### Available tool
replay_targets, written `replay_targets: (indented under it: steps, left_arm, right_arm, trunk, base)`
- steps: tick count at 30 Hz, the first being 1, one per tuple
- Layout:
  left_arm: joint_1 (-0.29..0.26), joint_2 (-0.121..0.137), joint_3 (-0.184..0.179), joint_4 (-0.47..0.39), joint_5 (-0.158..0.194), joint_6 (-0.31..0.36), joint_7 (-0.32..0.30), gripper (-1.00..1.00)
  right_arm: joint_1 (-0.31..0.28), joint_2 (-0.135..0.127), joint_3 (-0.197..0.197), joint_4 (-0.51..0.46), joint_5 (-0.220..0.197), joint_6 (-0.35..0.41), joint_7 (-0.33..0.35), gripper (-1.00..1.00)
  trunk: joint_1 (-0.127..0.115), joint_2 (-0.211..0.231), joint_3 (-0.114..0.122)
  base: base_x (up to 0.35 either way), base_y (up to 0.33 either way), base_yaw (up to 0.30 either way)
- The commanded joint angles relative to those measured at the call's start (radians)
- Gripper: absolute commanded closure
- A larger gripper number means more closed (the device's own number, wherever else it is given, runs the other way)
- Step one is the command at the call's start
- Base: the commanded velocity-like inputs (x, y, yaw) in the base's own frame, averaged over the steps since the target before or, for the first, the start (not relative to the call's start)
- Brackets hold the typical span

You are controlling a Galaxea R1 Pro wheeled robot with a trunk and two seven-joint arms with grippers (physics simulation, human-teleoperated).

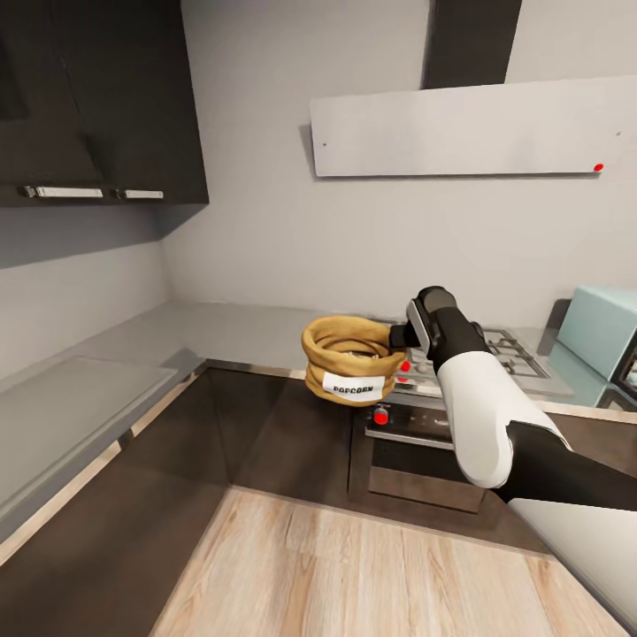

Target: In the kitchen, take the popcorn bag from the countertop, put it into the microwave, and heat it until the popcorn is cooked so the cooked popcorn ends up inside the bag.

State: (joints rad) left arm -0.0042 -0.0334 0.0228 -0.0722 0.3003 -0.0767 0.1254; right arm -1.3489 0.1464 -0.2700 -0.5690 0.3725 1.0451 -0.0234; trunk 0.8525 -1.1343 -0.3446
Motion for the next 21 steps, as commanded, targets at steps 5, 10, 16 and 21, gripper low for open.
replay_targets:
  steps: [5, 10, 16, 21]
  left_arm:
    - [0.000, 0.000, 0.002, 0.000, 0.003, -0.003, 0.002, -1.00]
    - [0.000, 0.000, 0.002, -0.001, 0.003, -0.003, 0.002, -1.00]
    - [0.000, 0.000, 0.002, 0.000, 0.003, -0.003, 0.002, -1.00]
    - [0.000, -0.001, 0.002, -0.001, 0.003, -0.003, 0.001, -1.00]
  right_arm:
    - [-0.001, -0.002, -0.008, 0.003, 0.000, 0.002, -0.003, 1.00]
    - [-0.001, -0.002, -0.009, 0.005, 0.000, 0.002, -0.003, 1.00]
    - [-0.001, -0.002, -0.009, 0.005, 0.000, 0.002, -0.006, 1.00]
    - [-0.001, -0.002, -0.010, 0.005, 0.000, 0.002, -0.006, 1.00]
  trunk:
    - [0.000, -0.001, -0.001]
    - [0.000, -0.001, 0.001]
    - [0.000, -0.001, 0.003]
    - [0.000, -0.001, 0.005]
  base:
    - [0.000, 0.000, -0.112]
    - [0.000, 0.000, -0.273]
    - [0.000, 0.000, -0.284]
    - [0.000, 0.000, -0.284]
